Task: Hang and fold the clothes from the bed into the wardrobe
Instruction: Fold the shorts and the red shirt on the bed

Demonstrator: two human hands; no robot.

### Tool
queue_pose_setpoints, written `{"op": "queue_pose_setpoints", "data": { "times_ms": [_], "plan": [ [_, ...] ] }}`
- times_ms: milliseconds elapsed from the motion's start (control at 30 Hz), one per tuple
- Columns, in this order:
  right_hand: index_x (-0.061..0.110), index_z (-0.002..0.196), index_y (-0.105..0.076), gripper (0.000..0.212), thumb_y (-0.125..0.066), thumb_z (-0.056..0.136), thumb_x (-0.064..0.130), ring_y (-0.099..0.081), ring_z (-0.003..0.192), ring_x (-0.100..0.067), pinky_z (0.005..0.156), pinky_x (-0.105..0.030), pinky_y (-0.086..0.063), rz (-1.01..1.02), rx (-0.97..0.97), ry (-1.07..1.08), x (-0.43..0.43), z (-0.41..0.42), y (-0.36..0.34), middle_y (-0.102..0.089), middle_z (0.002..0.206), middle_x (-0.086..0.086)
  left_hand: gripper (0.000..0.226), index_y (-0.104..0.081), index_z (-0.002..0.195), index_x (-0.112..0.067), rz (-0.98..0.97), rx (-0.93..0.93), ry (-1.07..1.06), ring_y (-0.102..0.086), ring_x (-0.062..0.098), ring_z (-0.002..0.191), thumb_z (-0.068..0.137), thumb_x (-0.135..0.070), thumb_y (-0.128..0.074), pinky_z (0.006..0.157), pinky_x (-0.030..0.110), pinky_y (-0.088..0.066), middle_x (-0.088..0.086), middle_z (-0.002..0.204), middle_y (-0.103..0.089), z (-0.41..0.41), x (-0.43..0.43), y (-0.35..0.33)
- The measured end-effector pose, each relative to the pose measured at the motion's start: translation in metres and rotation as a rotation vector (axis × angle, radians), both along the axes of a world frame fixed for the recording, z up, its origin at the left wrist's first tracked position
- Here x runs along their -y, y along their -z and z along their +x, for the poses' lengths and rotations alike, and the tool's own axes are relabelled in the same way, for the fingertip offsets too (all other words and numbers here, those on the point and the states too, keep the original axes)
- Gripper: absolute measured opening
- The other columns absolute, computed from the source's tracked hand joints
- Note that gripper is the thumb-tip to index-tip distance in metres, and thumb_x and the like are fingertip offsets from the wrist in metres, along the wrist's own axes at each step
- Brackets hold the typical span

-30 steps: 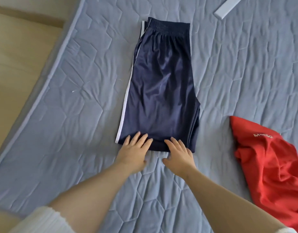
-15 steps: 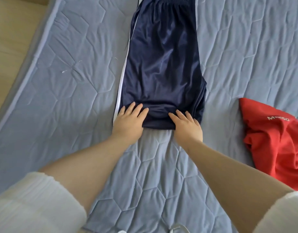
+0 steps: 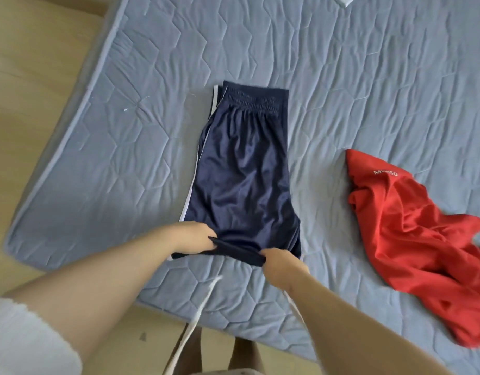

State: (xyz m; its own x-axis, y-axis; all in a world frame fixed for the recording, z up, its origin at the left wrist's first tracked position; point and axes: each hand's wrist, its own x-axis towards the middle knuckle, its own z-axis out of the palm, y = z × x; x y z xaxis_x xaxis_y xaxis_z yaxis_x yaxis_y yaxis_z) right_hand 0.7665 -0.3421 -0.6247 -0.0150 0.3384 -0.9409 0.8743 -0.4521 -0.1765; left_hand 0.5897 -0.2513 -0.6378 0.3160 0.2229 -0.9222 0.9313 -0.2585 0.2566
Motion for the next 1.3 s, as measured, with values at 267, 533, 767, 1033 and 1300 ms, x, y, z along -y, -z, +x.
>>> {"op": "queue_pose_setpoints", "data": {
  "times_ms": [267, 533, 767, 1033, 1300],
  "plan": [
    [0.0, 0.118, -0.056, 0.028, -0.046, 0.092, 0.006, -0.05, 0.098, -0.025, 0.07, -0.022, -0.03, -0.246, -0.168, -0.266, 0.018, -0.004, -0.051, -0.052, 0.11, -0.014, 0.042, -0.054, 0.126, -0.016, -0.276, -0.148, 0.147, -0.047, 0.022, 0.121, 0.091, -0.038, -0.05, 0.099, 0.03, -0.035, 0.001, 0.135, -0.05, -0.008, 0.03, -0.037],
    [0.011, 0.115, -0.06, 0.035, -0.039, 0.087, 0.006, -0.053, 0.113, -0.031, 0.089, -0.033, -0.043, 0.141, 0.013, -0.005, -0.037, 0.027, -0.058, -0.056, 0.125, -0.015, 0.013, -0.056, 0.083, -0.013, -0.007, 0.064, 0.049, -0.049, 0.02, 0.083, 0.089, -0.024, -0.054, 0.069, 0.026, -0.034, 0.005, 0.084, -0.055, 0.017, -0.035, -0.069],
    [0.028, 0.115, -0.058, 0.035, -0.041, 0.089, 0.012, -0.052, 0.109, -0.031, 0.082, -0.033, -0.03, 0.735, 0.225, 0.126, -0.11, 0.058, -0.065, -0.062, 0.117, -0.007, 0.018, -0.063, 0.103, -0.018, 0.54, 0.242, -0.084, -0.052, 0.023, 0.097, 0.093, -0.024, -0.049, 0.078, 0.029, -0.037, 0.004, 0.102, -0.063, 0.048, -0.124, -0.095],
    [0.029, 0.148, -0.01, 0.066, -0.047, 0.093, 0.032, -0.012, 0.142, -0.028, 0.111, -0.048, -0.017, 0.661, 0.26, 0.337, -0.117, 0.057, -0.023, -0.008, 0.157, 0.0, 0.079, 0.005, 0.148, -0.032, 0.761, -0.011, -0.195, 0.004, 0.029, 0.144, 0.092, -0.028, -0.051, 0.114, 0.05, -0.01, -0.001, 0.158, 0.006, 0.056, -0.105, -0.034],
    [0.014, 0.136, -0.029, 0.056, -0.053, 0.09, 0.033, -0.051, 0.104, -0.025, 0.085, -0.037, -0.042, 0.316, 0.007, 1.103, -0.082, 0.054, 0.059, -0.048, 0.129, -0.005, 0.068, -0.027, 0.139, -0.013, 0.5, 0.133, -1.134, -0.046, 0.031, 0.121, 0.085, -0.033, -0.062, 0.102, 0.043, -0.038, 0.007, 0.139, -0.04, 0.035, -0.071, 0.045]
  ]
}}
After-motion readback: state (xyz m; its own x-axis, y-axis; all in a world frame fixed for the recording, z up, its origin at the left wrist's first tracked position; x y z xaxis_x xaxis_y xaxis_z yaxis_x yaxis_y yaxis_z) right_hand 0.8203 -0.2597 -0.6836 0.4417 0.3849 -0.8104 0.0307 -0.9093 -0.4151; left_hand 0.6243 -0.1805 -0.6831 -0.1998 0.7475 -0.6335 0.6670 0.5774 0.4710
